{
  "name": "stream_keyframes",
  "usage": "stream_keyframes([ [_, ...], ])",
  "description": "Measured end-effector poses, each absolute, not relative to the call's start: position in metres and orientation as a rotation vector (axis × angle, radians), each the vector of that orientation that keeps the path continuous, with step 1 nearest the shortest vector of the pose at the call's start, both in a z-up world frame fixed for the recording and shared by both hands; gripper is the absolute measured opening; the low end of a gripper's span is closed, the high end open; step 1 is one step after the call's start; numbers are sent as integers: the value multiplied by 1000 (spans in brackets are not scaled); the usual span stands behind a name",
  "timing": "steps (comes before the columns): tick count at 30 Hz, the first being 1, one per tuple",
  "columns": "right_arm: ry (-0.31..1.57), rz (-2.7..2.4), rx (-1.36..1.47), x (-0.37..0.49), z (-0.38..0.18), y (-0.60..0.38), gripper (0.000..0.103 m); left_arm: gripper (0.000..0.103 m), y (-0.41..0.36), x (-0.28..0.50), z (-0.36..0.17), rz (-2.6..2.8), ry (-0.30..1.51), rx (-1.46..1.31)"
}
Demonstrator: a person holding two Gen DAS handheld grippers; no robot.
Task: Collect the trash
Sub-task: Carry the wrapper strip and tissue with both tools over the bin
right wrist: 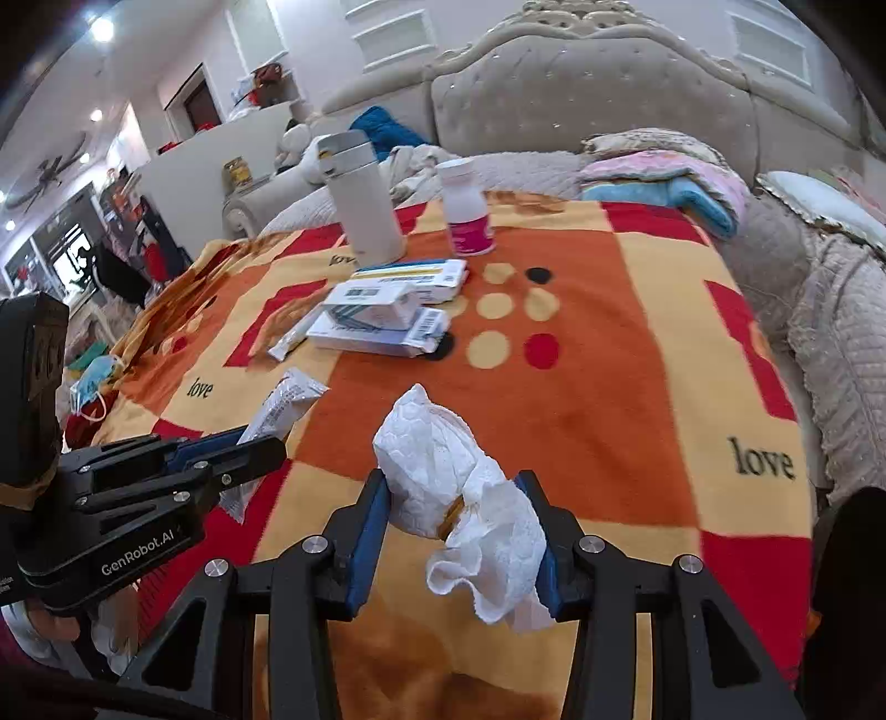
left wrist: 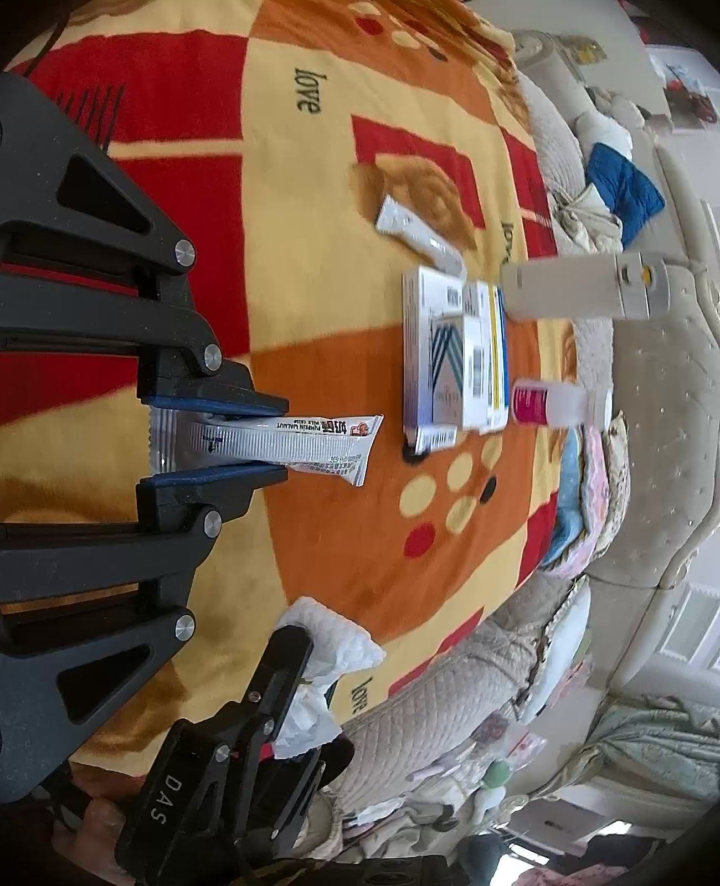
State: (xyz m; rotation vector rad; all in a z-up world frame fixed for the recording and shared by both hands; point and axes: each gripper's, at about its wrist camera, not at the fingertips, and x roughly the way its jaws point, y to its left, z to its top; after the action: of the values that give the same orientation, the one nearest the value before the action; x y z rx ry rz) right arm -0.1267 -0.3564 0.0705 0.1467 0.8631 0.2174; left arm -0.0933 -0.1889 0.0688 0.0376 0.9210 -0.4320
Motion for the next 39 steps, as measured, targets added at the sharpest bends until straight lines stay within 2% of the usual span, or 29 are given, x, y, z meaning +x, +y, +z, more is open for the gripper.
stream_keyframes([
  [39, 874, -27, 294, -181, 57, -491, 44, 14, -321, -124, 65, -660, 947, 155],
])
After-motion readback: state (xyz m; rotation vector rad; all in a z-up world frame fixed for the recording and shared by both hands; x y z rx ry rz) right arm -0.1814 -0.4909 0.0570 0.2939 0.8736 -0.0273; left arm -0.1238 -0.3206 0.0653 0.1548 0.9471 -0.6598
